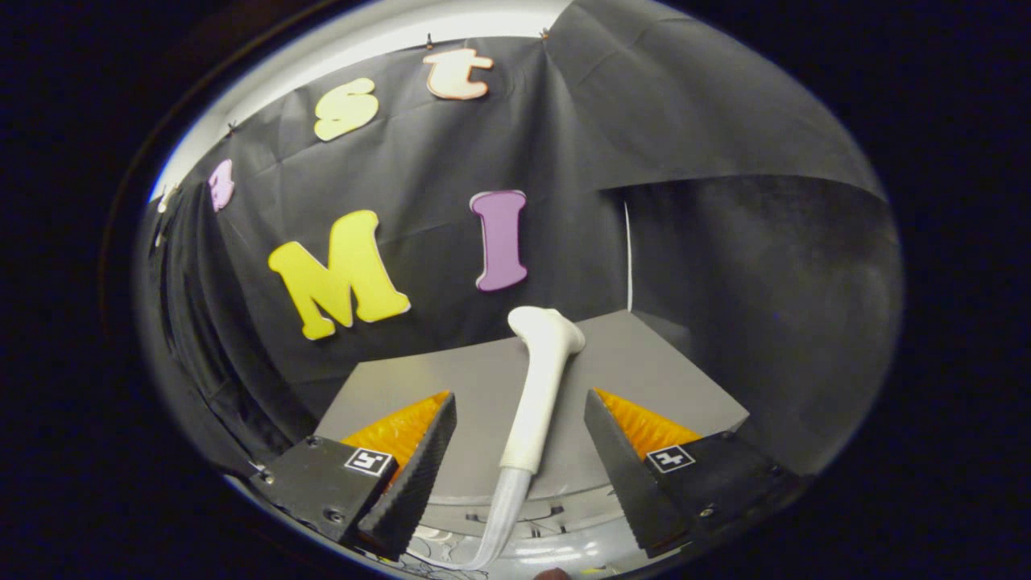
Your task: Iron the clothes twice with a garment steamer, once on the left side and once on the right side.
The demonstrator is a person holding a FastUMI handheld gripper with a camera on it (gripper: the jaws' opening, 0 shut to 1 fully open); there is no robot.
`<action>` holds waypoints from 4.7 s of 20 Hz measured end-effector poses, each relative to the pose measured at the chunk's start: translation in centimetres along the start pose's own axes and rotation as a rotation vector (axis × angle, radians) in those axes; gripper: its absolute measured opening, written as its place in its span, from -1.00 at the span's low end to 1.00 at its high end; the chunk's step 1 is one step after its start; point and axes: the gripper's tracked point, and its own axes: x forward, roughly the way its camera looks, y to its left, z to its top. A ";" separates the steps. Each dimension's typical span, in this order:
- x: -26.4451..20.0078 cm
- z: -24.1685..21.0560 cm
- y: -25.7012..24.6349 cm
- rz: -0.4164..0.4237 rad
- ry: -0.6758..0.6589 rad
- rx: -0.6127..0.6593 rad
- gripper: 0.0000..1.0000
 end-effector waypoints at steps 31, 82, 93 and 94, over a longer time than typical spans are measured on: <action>4.7 0.8 1.5 -0.003 0.039 0.051 -0.22; -19.1 2.0 48.5 0.401 -0.658 -0.182 -0.24; -18.7 -5.1 46.4 0.355 -0.539 -0.234 -0.23; -18.7 -6.0 46.3 0.355 -0.525 -0.238 -0.23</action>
